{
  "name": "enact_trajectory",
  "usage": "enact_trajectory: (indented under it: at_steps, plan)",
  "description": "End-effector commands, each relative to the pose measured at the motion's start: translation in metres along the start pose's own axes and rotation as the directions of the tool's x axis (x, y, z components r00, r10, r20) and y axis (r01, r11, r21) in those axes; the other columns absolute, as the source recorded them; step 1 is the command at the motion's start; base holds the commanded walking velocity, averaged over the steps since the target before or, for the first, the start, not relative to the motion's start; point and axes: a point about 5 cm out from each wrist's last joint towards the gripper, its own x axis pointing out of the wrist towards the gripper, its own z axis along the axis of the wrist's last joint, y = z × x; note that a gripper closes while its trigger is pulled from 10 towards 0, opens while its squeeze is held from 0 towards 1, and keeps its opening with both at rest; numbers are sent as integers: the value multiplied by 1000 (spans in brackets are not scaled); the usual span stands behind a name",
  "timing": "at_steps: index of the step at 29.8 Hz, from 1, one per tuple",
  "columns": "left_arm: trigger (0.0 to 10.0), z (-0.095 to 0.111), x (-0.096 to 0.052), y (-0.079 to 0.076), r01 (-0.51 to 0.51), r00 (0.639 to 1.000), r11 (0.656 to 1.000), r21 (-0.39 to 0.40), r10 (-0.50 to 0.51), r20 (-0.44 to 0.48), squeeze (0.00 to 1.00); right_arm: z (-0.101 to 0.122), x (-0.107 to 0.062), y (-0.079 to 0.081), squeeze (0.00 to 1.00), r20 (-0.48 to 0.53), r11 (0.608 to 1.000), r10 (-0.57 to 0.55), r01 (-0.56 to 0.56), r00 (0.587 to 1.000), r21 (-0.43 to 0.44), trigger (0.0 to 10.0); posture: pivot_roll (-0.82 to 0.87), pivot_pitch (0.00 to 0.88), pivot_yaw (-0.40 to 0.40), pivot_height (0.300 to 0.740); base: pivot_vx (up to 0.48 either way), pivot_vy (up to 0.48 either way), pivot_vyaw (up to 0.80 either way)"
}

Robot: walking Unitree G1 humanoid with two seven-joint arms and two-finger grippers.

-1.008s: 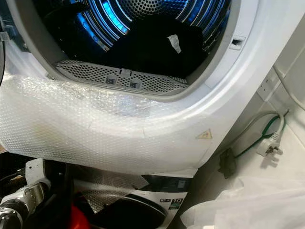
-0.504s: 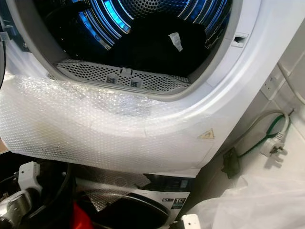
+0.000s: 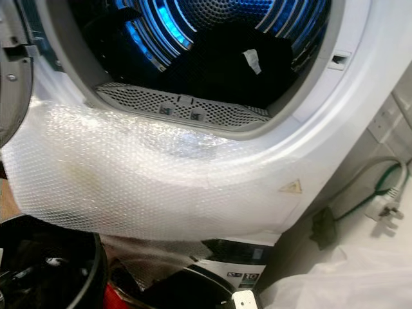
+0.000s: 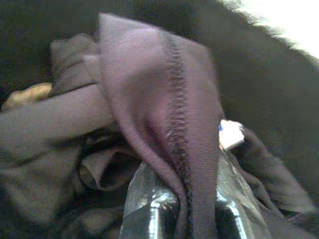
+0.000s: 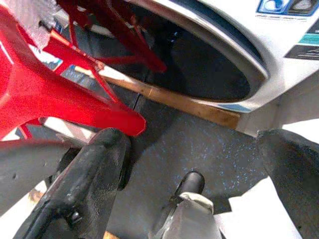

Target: Clothes washing

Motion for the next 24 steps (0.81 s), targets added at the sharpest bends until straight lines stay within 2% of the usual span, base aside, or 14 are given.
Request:
enact_trajectory:
  at_steps: [1,7,10,12,16,18,20,21,22,23,24]
  plan:
    - [0,30,-17,2,27,995,996,89,-35,95,0,3,1,1,0,-11,1000,4,-4,1000,-20,10000,308,0,-71,740,0,0,0]
    - [0,37,-27,-8,71,990,989,129,-85,108,0,6,2,3,0,-10,999,12,-13,1000,-34,10000,328,0,-76,740,0,0,0]
    - [0,56,-42,-41,217,955,958,189,-249,161,0,18,5,8,0,2,998,29,-29,1000,-60,10000,369,0,-85,740,0,0,0]
    - [0,62,-46,-54,262,939,942,211,-299,169,0,20,6,10,0,4,997,35,-34,999,-67,10000,377,0,-83,740,0,0,0]
    - [0,68,-47,-62,270,931,934,235,-315,184,0,20,6,11,0,1,997,39,-38,999,-69,10000,386,0,-82,740,0,0,0]
    - [0,80,-44,-69,284,913,922,262,-344,219,0,18,7,13,0,-3,997,43,-43,999,-69,10000,388,0,-80,740,0,0,0]
    - [0,80,-44,-69,284,913,922,262,-344,219,0,18,7,13,0,-3,997,43,-43,999,-69,10000,388,0,-80,740,0,0,0]
    - [0,88,-42,-76,316,894,905,285,-385,230,0,17,7,13,0,-5,997,43,-43,999,-65,10000,386,0,-73,740,0,0,0]
    - [0,88,-42,-76,316,894,905,285,-385,230,0,17,7,13,0,-5,997,43,-43,999,-65,10000,386,0,-73,740,0,0,0]
    - [0,102,-40,-93,394,849,854,341,-480,221,0,15,7,15,0,-10,998,42,-42,999,-54,10000,375,0,-63,740,0,0,0]
    - [0,106,-39,-97,415,836,835,361,-507,211,0,14,7,15,0,-10,998,41,-42,999,-49,10000,375,0,-63,740,0,0,0]
